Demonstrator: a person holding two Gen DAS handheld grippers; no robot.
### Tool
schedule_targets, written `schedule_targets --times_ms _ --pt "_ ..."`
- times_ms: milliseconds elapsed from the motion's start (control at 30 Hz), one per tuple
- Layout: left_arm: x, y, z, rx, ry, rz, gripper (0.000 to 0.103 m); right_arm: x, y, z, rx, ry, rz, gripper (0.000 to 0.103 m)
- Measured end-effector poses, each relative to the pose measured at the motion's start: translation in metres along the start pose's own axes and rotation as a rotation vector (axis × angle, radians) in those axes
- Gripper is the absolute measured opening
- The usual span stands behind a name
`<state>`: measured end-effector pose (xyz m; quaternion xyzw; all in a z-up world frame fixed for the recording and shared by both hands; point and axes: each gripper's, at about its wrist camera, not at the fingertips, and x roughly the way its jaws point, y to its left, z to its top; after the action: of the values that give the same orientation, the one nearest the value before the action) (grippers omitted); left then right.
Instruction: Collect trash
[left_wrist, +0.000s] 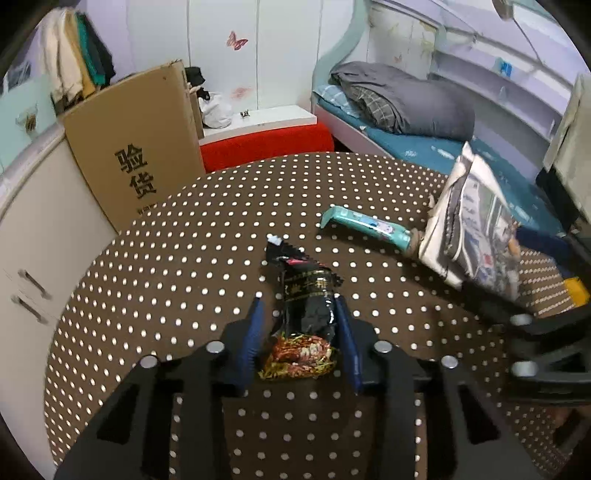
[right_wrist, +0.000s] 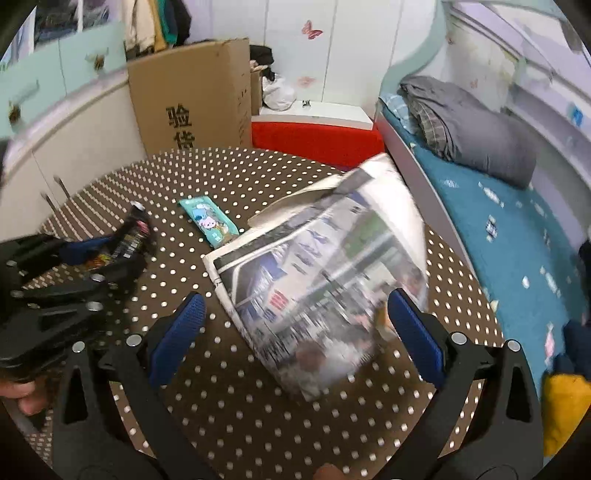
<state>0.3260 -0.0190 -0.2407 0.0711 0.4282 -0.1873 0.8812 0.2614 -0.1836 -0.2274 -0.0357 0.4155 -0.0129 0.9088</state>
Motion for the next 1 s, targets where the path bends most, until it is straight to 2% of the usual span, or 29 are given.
schedule_targets --times_ms 133,167,200,267,367,400,567,633,767,967,1000 --pt "-0.008 0.010 -0.011 -0.063 -0.014 -0.015 0.032 0.014 0.018 0.000 -0.091 0.017 -0.067 0.096" --pt "-0.009 0.012 -0.013 -0.078 -0.015 -0.020 0.032 0.015 0.021 -0.001 -0.112 0.016 -0.084 0.092" --pt "-0.013 0.014 -0.016 -0.092 -0.018 -0.024 0.032 0.013 0.021 -0.001 -0.111 0.007 -0.082 0.075" --pt "-0.016 0.017 -0.024 -0.110 -0.021 -0.034 0.032 0.009 0.018 -0.004 -0.125 -0.007 -0.110 0.060" --pt "-0.021 0.020 -0.033 -0.134 -0.024 -0.044 0.032 -0.006 0.002 -0.007 -0.047 -0.024 -0.028 0.040" --pt "-0.023 0.020 -0.036 -0.140 -0.024 -0.048 0.032 -0.012 -0.004 -0.009 -0.027 -0.035 -0.007 0.036" --pt "-0.030 0.018 -0.042 -0.151 -0.038 -0.059 0.032 -0.043 -0.043 -0.019 0.120 -0.097 0.069 0.030" --pt "-0.036 0.015 -0.044 -0.151 -0.048 -0.065 0.032 -0.055 -0.062 -0.027 0.205 -0.127 0.119 0.028" --pt "-0.046 0.004 -0.049 -0.151 -0.063 -0.079 0.031 -0.073 -0.089 -0.049 0.316 -0.162 0.162 0.026" --pt "-0.050 -0.012 -0.050 -0.131 -0.063 -0.094 0.031 -0.079 -0.112 -0.071 0.412 -0.162 0.090 0.028" --pt "-0.049 -0.014 -0.051 -0.126 -0.062 -0.094 0.031 -0.076 -0.111 -0.071 0.393 -0.156 0.078 0.041"
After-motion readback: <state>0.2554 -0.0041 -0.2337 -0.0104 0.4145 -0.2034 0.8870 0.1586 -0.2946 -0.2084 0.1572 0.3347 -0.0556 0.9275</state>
